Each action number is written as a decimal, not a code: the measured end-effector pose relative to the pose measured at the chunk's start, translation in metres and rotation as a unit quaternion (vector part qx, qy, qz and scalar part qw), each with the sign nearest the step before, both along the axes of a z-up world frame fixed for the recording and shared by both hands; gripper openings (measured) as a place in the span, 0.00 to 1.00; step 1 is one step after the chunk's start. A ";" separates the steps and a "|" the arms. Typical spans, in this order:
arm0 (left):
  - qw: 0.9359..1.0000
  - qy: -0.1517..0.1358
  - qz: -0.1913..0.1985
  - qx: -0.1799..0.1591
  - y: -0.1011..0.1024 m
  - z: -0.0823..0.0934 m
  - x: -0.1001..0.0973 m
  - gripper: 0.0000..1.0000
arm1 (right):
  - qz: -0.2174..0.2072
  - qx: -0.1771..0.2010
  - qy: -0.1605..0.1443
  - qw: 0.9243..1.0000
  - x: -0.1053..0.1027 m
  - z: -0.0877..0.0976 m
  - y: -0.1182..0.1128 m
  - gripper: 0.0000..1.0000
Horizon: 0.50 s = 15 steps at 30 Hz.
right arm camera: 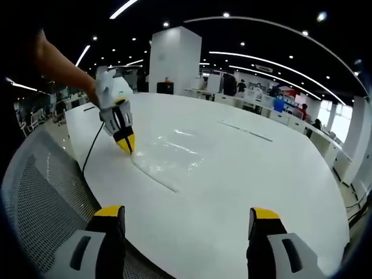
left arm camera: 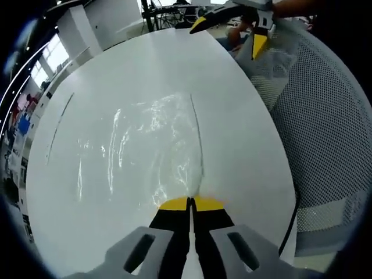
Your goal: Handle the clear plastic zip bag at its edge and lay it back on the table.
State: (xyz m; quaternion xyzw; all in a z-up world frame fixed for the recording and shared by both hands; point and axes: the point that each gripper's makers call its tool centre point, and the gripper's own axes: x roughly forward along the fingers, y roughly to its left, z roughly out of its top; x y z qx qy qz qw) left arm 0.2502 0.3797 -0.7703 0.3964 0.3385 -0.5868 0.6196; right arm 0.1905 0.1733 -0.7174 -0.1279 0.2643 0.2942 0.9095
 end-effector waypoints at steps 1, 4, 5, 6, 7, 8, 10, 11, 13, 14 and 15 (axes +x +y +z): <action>1.000 -0.003 0.003 -0.001 0.000 0.002 0.000 0.00 | 0.002 -0.002 0.000 1.000 0.000 0.000 0.000 0.88; 1.000 -0.008 0.007 -0.001 0.002 0.006 0.001 0.00 | 0.006 -0.003 -0.004 1.000 0.000 0.000 0.001 0.90; 1.000 -0.011 0.008 -0.001 0.002 0.007 0.001 0.00 | 0.009 -0.005 -0.005 1.000 0.000 0.001 0.001 0.90; 1.000 -0.013 0.008 -0.001 0.002 0.009 0.002 0.00 | 0.010 -0.007 -0.006 1.000 0.000 0.001 0.002 0.90; 1.000 -0.017 0.008 -0.001 0.003 0.010 0.003 0.00 | 0.010 -0.008 -0.007 1.000 0.000 0.002 0.002 0.91; 1.000 -0.021 0.010 -0.001 0.003 0.011 0.004 0.00 | 0.012 -0.007 -0.009 1.000 0.000 0.002 0.002 0.91; 1.000 -0.023 0.013 -0.003 0.003 0.013 0.005 0.00 | 0.016 -0.007 -0.013 1.000 0.000 0.005 0.004 0.93; 1.000 -0.025 0.012 -0.003 0.002 0.014 0.005 0.00 | 0.018 -0.008 -0.014 1.000 0.001 0.006 0.005 0.93; 1.000 -0.028 0.011 -0.001 0.002 0.015 0.005 0.00 | 0.025 -0.017 -0.017 0.999 0.000 0.007 0.007 0.93; 0.999 -0.030 0.012 -0.001 0.003 0.017 0.006 0.00 | 0.026 -0.019 -0.019 0.999 0.000 0.008 0.008 0.94; 0.999 -0.031 0.013 -0.001 0.003 0.017 0.006 0.00 | 0.029 -0.020 -0.022 0.999 0.001 0.010 0.009 0.94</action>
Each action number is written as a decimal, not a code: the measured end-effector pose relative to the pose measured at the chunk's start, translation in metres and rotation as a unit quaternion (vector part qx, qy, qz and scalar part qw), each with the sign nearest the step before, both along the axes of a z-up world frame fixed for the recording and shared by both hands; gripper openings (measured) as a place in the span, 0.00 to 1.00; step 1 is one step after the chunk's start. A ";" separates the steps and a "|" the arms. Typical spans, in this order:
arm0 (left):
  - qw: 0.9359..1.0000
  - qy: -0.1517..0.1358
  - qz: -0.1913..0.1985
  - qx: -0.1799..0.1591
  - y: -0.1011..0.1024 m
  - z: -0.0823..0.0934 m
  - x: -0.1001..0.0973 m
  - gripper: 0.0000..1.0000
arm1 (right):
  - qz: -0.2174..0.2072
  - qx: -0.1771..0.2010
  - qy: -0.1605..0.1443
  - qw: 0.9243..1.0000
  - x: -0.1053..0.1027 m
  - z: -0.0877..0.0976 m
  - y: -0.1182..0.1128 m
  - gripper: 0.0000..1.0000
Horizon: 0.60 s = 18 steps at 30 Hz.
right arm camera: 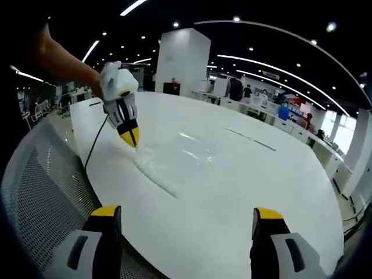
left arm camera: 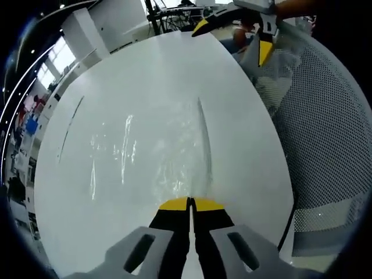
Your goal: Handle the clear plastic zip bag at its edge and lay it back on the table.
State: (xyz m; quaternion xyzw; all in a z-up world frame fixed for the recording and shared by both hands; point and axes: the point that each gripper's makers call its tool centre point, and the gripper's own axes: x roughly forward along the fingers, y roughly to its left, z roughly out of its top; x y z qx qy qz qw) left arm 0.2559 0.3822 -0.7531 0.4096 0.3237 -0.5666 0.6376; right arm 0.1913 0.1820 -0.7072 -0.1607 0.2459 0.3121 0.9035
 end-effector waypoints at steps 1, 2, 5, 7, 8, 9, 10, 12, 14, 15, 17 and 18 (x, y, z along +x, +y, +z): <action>1.000 -0.002 0.001 -0.001 0.000 0.001 0.000 0.00 | 0.003 -0.002 -0.007 1.000 0.001 0.002 0.001 0.94; 1.000 -0.005 -0.003 -0.001 0.000 0.002 -0.001 0.00 | 0.007 -0.004 -0.014 1.000 0.002 0.005 0.001 0.93; 1.000 -0.013 -0.008 0.007 0.002 0.004 -0.003 0.00 | 0.016 -0.015 -0.023 0.999 0.004 0.010 0.004 0.91; 1.000 -0.017 -0.008 0.007 0.003 0.006 -0.003 0.00 | 0.024 -0.021 -0.032 0.999 0.005 0.014 0.006 0.90; 1.000 -0.018 -0.006 0.006 0.004 0.007 -0.003 0.00 | 0.026 -0.022 -0.035 0.999 0.006 0.016 0.007 0.90; 1.000 -0.021 -0.005 0.004 0.004 0.009 -0.003 0.00 | 0.028 -0.022 -0.036 0.999 0.007 0.017 0.008 0.89; 1.000 -0.023 -0.002 0.001 0.004 0.011 -0.003 0.00 | 0.031 -0.025 -0.041 0.998 0.008 0.019 0.009 0.89; 1.000 -0.026 0.000 -0.002 0.004 0.014 -0.003 0.00 | 0.038 -0.030 -0.045 0.998 0.009 0.023 0.012 0.87; 1.000 -0.028 0.002 -0.006 0.004 0.017 -0.004 0.00 | 0.046 -0.032 -0.049 0.997 0.011 0.027 0.015 0.85; 1.000 -0.028 0.003 -0.007 0.003 0.018 -0.004 0.00 | 0.049 -0.033 -0.052 0.997 0.011 0.028 0.017 0.84; 0.999 -0.032 0.003 -0.007 0.003 0.020 -0.004 0.00 | 0.055 -0.036 -0.054 0.996 0.013 0.031 0.020 0.82; 0.999 -0.032 0.005 -0.007 0.003 0.022 -0.005 0.00 | 0.059 -0.035 -0.055 0.996 0.013 0.034 0.022 0.81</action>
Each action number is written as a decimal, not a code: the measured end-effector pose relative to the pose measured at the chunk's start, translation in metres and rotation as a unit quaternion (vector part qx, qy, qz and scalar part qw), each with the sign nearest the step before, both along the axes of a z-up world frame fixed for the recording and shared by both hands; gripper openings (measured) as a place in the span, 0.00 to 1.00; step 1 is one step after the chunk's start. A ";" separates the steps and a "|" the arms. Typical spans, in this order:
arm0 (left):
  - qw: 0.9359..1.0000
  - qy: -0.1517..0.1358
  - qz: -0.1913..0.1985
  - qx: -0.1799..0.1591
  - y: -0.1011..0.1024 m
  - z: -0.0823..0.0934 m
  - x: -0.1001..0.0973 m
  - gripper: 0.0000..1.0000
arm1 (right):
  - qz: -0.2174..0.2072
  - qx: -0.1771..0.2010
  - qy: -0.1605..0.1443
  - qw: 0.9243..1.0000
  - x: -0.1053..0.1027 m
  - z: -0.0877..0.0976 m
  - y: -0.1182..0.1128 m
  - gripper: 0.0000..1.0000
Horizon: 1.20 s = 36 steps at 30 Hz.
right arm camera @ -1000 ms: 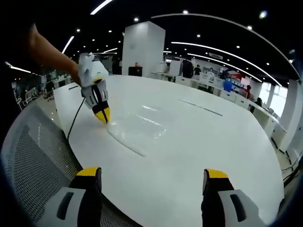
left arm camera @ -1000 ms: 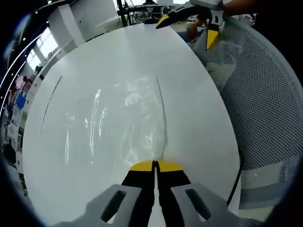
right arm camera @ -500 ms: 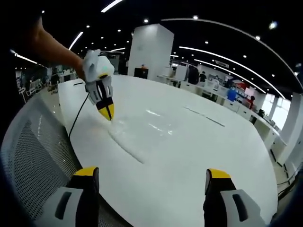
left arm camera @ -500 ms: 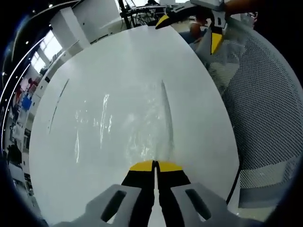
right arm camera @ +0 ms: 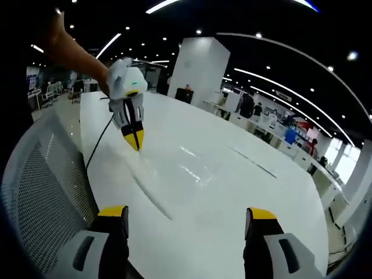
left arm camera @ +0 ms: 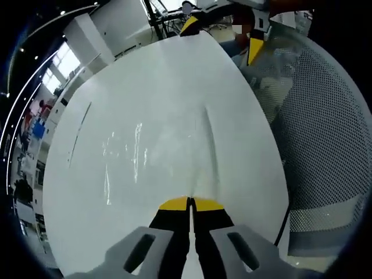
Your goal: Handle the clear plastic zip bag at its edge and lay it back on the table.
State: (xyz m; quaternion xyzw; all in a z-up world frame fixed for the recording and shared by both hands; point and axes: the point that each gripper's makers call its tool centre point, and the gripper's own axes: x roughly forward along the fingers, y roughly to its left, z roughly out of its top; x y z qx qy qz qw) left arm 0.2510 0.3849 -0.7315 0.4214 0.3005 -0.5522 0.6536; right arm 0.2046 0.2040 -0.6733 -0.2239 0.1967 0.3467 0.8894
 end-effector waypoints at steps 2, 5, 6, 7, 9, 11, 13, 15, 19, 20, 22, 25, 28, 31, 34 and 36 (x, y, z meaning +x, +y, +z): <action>1.000 -0.002 0.002 -0.002 -0.001 0.003 0.000 0.00 | 0.003 -0.001 -0.001 1.000 0.001 0.002 0.002 0.78; 1.000 -0.003 0.009 -0.009 -0.003 0.010 -0.002 0.00 | 0.016 -0.003 -0.007 1.000 0.003 0.009 0.008 0.74; 1.000 -0.004 0.011 -0.011 -0.004 0.011 -0.003 0.00 | 0.020 -0.004 -0.009 1.000 0.004 0.011 0.010 0.73; 1.000 -0.005 0.013 -0.014 -0.004 0.014 -0.003 0.00 | 0.024 -0.005 -0.010 1.000 0.005 0.013 0.012 0.72; 1.000 -0.007 0.015 -0.016 -0.006 0.017 -0.006 0.00 | 0.032 -0.006 -0.014 0.999 0.006 0.017 0.016 0.70; 1.000 -0.008 0.018 -0.017 -0.006 0.020 -0.007 0.00 | 0.038 -0.008 -0.016 0.999 0.007 0.020 0.020 0.68; 1.000 -0.011 0.022 -0.019 -0.007 0.022 -0.008 0.00 | 0.046 -0.010 -0.018 0.999 0.008 0.023 0.025 0.66; 0.999 -0.011 0.027 -0.021 -0.007 0.025 -0.009 0.00 | 0.052 -0.012 -0.020 0.998 0.009 0.024 0.029 0.65; 0.999 -0.014 0.033 -0.028 -0.008 0.030 -0.011 0.00 | 0.063 -0.014 -0.023 0.998 0.011 0.027 0.037 0.62; 0.999 -0.014 0.035 -0.030 -0.008 0.031 -0.011 0.00 | 0.065 -0.014 -0.024 0.997 0.011 0.028 0.039 0.61; 0.999 -0.015 0.037 -0.033 -0.008 0.033 -0.012 0.00 | 0.070 -0.015 -0.024 0.997 0.011 0.029 0.043 0.59; 0.999 -0.015 0.037 -0.033 -0.009 0.036 -0.015 0.00 | 0.079 -0.016 -0.029 0.996 0.010 0.033 0.049 0.56; 0.999 -0.015 0.034 -0.034 -0.011 0.040 -0.018 0.00 | 0.089 -0.018 -0.031 0.995 0.010 0.035 0.056 0.54; 0.999 -0.016 0.033 -0.035 -0.012 0.042 -0.019 0.00 | 0.100 -0.021 -0.034 0.994 0.010 0.035 0.063 0.51; 0.999 -0.015 0.033 -0.037 -0.014 0.045 -0.020 0.00 | 0.110 -0.026 -0.035 0.993 0.010 0.034 0.068 0.47; 0.999 -0.014 0.032 -0.037 -0.015 0.047 -0.020 0.00 | 0.117 -0.029 -0.036 0.992 0.010 0.034 0.071 0.44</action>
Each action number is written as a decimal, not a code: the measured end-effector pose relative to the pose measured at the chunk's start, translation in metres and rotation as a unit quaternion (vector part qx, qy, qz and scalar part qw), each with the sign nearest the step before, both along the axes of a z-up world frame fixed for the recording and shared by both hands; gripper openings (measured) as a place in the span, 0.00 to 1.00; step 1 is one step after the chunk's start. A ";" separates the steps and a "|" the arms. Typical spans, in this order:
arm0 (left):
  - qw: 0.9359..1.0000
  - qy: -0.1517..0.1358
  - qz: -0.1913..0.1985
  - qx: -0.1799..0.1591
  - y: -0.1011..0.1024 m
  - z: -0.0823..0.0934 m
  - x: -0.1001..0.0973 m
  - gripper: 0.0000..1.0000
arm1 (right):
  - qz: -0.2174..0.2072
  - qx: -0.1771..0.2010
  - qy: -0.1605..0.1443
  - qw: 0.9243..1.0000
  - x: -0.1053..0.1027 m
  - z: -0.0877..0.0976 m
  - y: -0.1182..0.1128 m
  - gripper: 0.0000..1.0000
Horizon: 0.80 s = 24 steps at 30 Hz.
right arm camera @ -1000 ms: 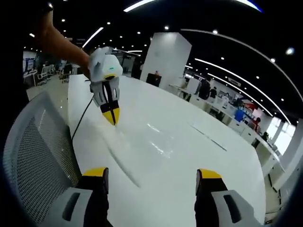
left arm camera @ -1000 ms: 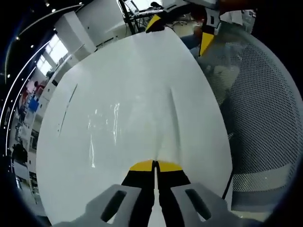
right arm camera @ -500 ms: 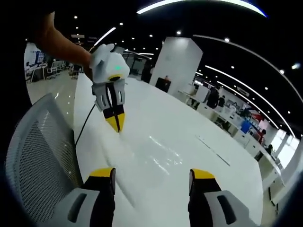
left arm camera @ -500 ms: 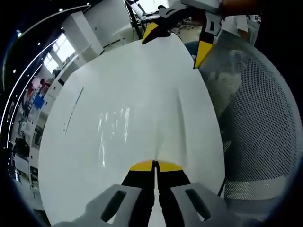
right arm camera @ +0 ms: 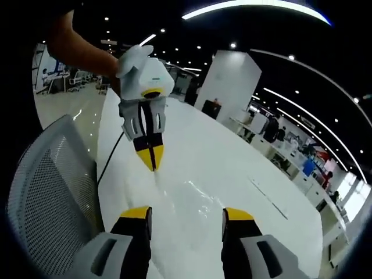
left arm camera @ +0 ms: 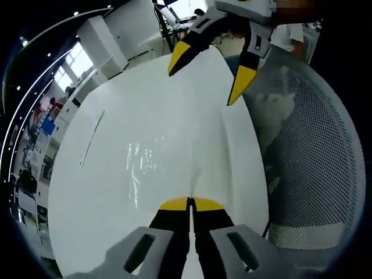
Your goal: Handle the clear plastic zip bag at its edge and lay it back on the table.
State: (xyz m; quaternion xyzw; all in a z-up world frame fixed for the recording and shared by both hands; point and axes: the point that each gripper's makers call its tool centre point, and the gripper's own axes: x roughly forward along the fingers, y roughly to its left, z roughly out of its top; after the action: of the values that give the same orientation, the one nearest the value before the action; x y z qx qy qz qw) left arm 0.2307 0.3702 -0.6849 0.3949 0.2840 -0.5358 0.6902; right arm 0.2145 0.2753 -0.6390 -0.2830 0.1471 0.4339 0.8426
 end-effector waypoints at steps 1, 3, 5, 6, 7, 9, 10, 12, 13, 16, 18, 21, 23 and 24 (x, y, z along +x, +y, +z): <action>1.000 0.001 -0.001 -0.001 -0.001 0.001 0.000 0.00 | 0.002 -0.001 0.000 1.000 0.000 0.000 0.001 0.42; 1.000 0.002 -0.002 -0.002 -0.003 0.004 -0.002 0.00 | 0.009 -0.006 0.002 1.000 0.000 -0.002 0.003 0.39; 1.000 0.004 -0.003 -0.002 -0.004 0.006 -0.002 0.00 | 0.015 -0.010 0.002 1.000 0.000 -0.004 0.006 0.36; 1.000 0.004 -0.004 -0.002 -0.005 0.007 -0.002 0.00 | 0.019 -0.010 0.002 1.000 -0.001 -0.004 0.007 0.35; 1.000 0.006 -0.004 -0.002 -0.005 0.008 -0.002 0.00 | 0.021 -0.011 0.002 1.000 -0.001 -0.005 0.008 0.34; 1.000 0.006 -0.004 -0.003 -0.007 0.011 -0.002 0.00 | 0.027 -0.016 0.002 1.000 -0.002 -0.006 0.011 0.32; 1.000 0.006 -0.004 -0.003 -0.007 0.013 -0.002 0.00 | 0.029 -0.016 0.002 0.999 -0.002 -0.007 0.012 0.31; 1.000 0.007 -0.005 -0.005 -0.008 0.016 -0.003 0.00 | 0.033 -0.018 0.003 0.999 -0.002 -0.008 0.013 0.29; 1.000 0.008 -0.005 -0.006 -0.009 0.017 -0.003 0.00 | 0.034 -0.019 0.003 0.999 -0.002 -0.008 0.014 0.28; 1.000 0.011 -0.006 -0.010 -0.011 0.021 -0.004 0.00 | 0.038 -0.025 0.002 0.999 -0.002 -0.011 0.016 0.25; 1.000 0.013 -0.006 -0.013 -0.012 0.023 -0.005 0.00 | 0.041 -0.030 0.001 0.999 -0.002 -0.012 0.016 0.23; 1.000 0.017 -0.006 -0.016 -0.013 0.026 -0.007 0.00 | 0.044 -0.039 0.000 0.998 -0.002 -0.017 0.017 0.23; 0.999 0.022 -0.008 -0.022 -0.015 0.029 -0.009 0.00 | 0.049 -0.048 -0.002 0.998 -0.002 -0.019 0.018 0.22; 0.999 0.025 -0.007 -0.025 -0.015 0.030 -0.009 0.00 | 0.050 -0.049 -0.003 0.998 -0.003 -0.020 0.018 0.21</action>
State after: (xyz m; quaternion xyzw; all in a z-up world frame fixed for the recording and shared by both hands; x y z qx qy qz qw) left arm 0.2215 0.3549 -0.6551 0.3660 0.2850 -0.5571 0.6888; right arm 0.2119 0.2938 -0.6587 -0.3320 0.1516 0.4672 0.8053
